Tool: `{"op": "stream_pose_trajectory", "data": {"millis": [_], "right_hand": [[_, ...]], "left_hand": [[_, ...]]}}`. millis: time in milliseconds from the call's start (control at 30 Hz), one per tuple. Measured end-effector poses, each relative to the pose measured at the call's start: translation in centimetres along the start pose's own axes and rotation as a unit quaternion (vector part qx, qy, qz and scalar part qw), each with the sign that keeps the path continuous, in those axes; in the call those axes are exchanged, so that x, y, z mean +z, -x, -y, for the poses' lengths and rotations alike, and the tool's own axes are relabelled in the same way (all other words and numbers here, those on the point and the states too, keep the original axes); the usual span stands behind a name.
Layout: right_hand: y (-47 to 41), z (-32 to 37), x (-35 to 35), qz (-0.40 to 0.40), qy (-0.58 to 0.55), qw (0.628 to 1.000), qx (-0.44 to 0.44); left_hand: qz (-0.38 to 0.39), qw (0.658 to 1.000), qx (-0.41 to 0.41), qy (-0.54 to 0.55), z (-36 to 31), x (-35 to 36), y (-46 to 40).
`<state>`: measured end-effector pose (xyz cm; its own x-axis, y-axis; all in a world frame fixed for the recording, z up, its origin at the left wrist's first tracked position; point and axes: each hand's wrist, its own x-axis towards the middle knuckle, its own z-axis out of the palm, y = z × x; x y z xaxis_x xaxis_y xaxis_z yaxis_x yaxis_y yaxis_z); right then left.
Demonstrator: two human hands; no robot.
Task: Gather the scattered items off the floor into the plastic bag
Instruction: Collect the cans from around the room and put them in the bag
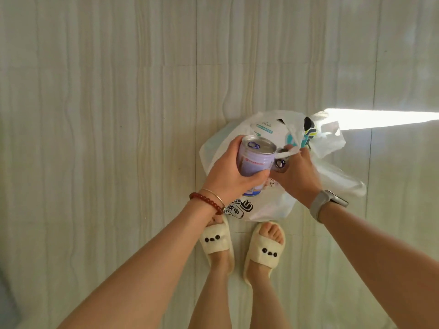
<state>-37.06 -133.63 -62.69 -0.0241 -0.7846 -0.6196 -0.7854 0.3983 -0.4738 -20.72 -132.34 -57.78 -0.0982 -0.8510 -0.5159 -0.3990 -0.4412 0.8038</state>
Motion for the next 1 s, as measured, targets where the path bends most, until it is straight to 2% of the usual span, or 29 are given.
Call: {"op": "stream_pose_trajectory", "data": {"millis": [67, 133, 200, 300, 400, 500, 567, 700, 800, 900, 1000], "right_hand": [[0.9, -1.9, -0.2, 0.018, 0.068, 0.996, 0.049], [1.6, -3.5, -0.4, 0.033, 0.096, 0.993, 0.065], [2.1, -4.6, -0.4, 0.054, 0.102, 0.990, 0.078], [2.7, -6.0, -0.3, 0.076, 0.101, 0.988, 0.092], [3.0, -6.8, -0.2, 0.087, 0.115, 0.986, 0.088], [2.8, -7.1, -0.4, 0.080, 0.130, 0.985, 0.085], [2.4, -6.9, -0.4, 0.070, 0.131, 0.985, 0.084], [1.4, -6.5, -0.3, 0.063, 0.066, 0.990, 0.112], [0.3, -6.2, 0.3, 0.082, 0.060, 0.989, 0.104], [-0.4, -6.2, 1.4, 0.109, 0.092, 0.987, 0.078], [-1.1, -6.7, 2.3, 0.111, 0.070, 0.989, 0.073]], "left_hand": [[0.052, 0.988, 0.052, -0.132, 0.3, 1.1, -1.3], [0.109, 0.946, 0.114, -0.282, 1.0, 2.3, -2.5], [0.158, 0.896, 0.152, -0.386, 1.9, 3.4, -3.5], [0.158, 0.848, 0.160, -0.480, 3.3, 4.3, -5.6], [0.088, 0.843, 0.090, -0.523, 4.7, 3.6, -8.0], [0.077, 0.823, 0.046, -0.562, 5.1, 2.1, -9.1], [0.101, 0.809, 0.062, -0.576, 5.0, 1.7, -8.6], [0.133, 0.784, 0.145, -0.589, 4.5, 3.4, -6.8], [0.148, 0.771, 0.151, -0.600, 5.2, 5.7, -6.8], [0.118, 0.761, 0.126, -0.625, 6.4, 7.0, -6.9], [0.081, 0.727, 0.168, -0.661, 7.0, 7.4, -6.7]]}}
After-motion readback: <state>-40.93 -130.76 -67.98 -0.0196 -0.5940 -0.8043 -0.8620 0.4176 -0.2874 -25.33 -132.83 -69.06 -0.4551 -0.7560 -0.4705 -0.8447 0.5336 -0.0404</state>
